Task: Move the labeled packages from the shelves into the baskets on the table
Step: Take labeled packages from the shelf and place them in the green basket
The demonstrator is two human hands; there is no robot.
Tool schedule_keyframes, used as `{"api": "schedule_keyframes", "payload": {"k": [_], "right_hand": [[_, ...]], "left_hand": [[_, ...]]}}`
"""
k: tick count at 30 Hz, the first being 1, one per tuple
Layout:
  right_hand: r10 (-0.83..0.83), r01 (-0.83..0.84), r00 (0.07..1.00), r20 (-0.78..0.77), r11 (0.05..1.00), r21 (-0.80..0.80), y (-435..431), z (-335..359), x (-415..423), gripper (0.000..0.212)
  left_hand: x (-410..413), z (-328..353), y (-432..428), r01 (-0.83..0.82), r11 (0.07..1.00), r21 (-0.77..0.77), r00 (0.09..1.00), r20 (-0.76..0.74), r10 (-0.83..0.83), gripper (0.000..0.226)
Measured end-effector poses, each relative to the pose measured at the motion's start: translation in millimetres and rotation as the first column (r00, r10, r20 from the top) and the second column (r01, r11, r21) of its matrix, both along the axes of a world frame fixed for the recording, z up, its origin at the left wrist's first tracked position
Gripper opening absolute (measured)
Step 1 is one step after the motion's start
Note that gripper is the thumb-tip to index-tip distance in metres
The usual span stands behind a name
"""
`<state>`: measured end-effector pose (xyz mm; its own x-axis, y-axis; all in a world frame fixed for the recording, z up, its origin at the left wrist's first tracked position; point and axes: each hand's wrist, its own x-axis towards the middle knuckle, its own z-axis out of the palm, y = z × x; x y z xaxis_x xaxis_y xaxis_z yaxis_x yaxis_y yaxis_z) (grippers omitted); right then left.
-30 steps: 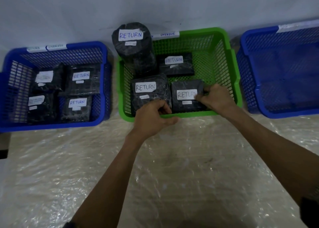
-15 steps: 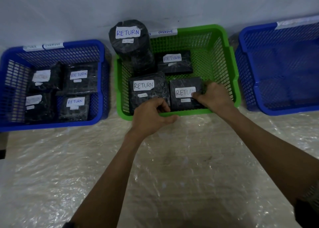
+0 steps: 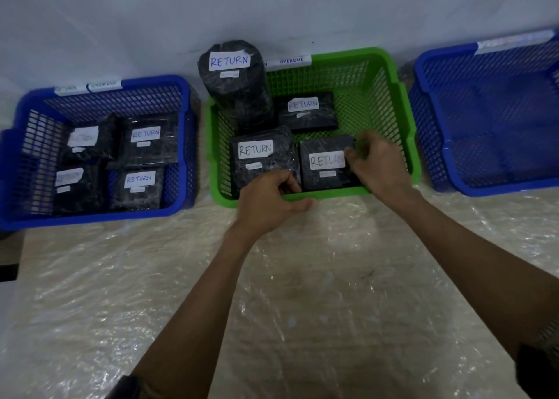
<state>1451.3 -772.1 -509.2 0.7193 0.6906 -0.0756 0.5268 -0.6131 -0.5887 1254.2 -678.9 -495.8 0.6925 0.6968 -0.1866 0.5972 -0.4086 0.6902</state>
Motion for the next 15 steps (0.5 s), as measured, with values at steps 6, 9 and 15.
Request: {"api": "schedule_keyframes", "payload": {"k": [6, 9, 15], "right_hand": [[0.182, -0.207, 0.963, 0.201, 0.972, 0.109, -22, 27, -17, 0.029], [0.252, -0.289, 0.945, 0.209, 0.942, 0.171, -44, 45, -39, 0.027], [0.35, -0.341, 0.937, -0.002, 0.917, 0.208, -98, 80, -100, 0.028]], "left_hand": [[-10, 13, -10, 0.09, 0.994, 0.055, 0.983, 0.156, -0.098, 0.023], [-29, 34, -24, 0.045, 0.989, 0.14, 0.969, 0.235, -0.077, 0.022], [-99, 84, -73, -0.032, 0.991, 0.133, 0.976, 0.216, 0.002, 0.01]]}}
